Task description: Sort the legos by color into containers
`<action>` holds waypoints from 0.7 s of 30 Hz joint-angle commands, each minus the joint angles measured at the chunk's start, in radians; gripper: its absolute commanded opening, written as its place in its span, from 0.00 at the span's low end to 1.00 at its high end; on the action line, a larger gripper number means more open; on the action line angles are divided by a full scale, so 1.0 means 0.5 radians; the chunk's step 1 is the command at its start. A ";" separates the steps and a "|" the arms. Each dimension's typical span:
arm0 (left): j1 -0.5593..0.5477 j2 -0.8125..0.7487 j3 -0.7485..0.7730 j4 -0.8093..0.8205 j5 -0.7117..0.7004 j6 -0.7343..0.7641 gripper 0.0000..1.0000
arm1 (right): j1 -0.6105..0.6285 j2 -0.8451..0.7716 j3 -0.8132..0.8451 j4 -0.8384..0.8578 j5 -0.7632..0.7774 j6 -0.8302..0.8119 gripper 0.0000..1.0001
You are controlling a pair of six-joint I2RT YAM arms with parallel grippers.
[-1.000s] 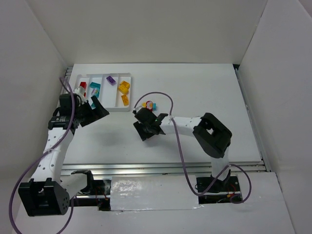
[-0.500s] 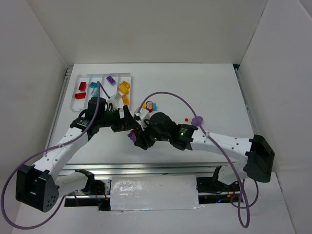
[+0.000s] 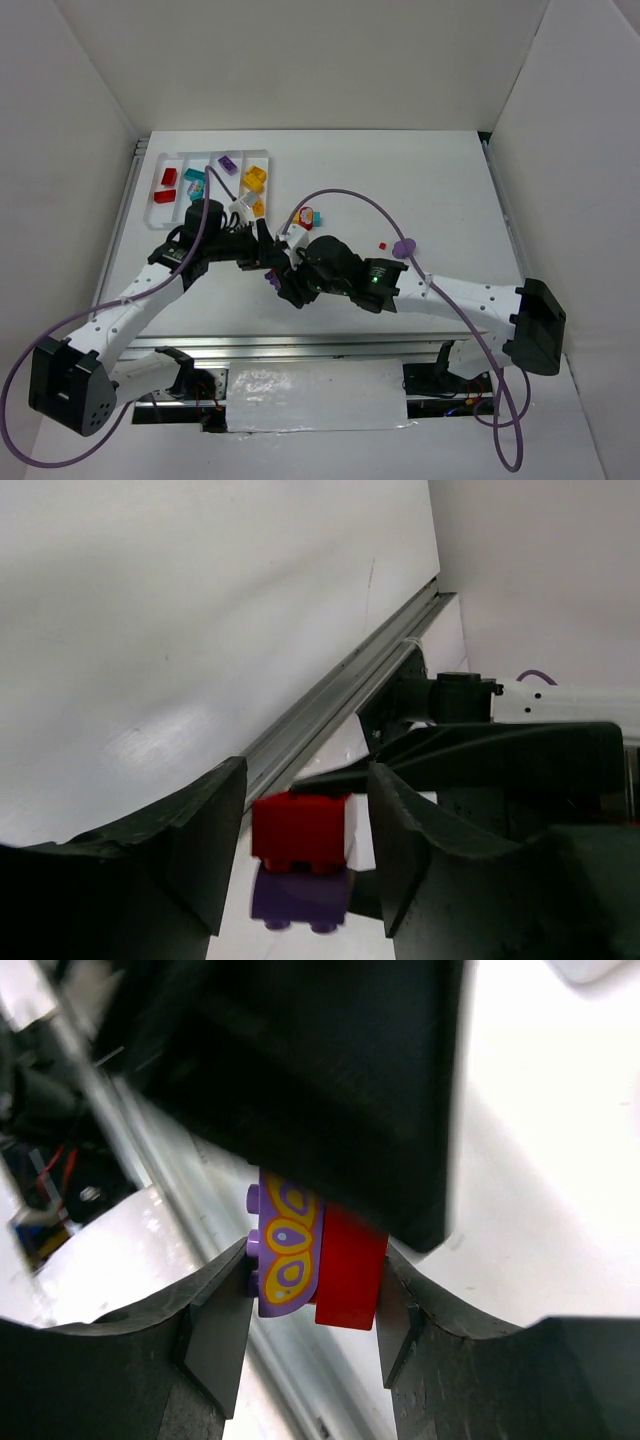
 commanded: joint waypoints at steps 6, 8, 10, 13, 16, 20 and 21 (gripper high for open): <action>-0.038 -0.085 0.039 -0.093 0.111 0.034 0.82 | -0.005 0.019 0.090 0.034 0.317 -0.091 0.00; -0.038 -0.101 0.030 -0.081 0.166 0.034 0.80 | -0.005 -0.017 0.066 0.056 0.305 -0.106 0.00; -0.038 -0.119 0.021 -0.038 0.203 0.022 0.67 | -0.005 -0.042 0.053 0.071 0.277 -0.121 0.00; -0.038 -0.116 0.005 0.005 0.237 0.016 0.58 | -0.005 -0.091 0.020 0.105 0.152 -0.155 0.02; -0.038 -0.101 -0.001 0.063 0.277 -0.006 0.59 | -0.005 -0.140 -0.035 0.169 0.026 -0.180 0.04; -0.038 -0.088 -0.010 0.158 0.332 -0.049 0.43 | -0.005 -0.183 -0.097 0.240 0.004 -0.192 0.09; -0.038 -0.094 -0.013 0.174 0.344 -0.061 0.39 | -0.005 -0.183 -0.097 0.240 -0.005 -0.192 0.11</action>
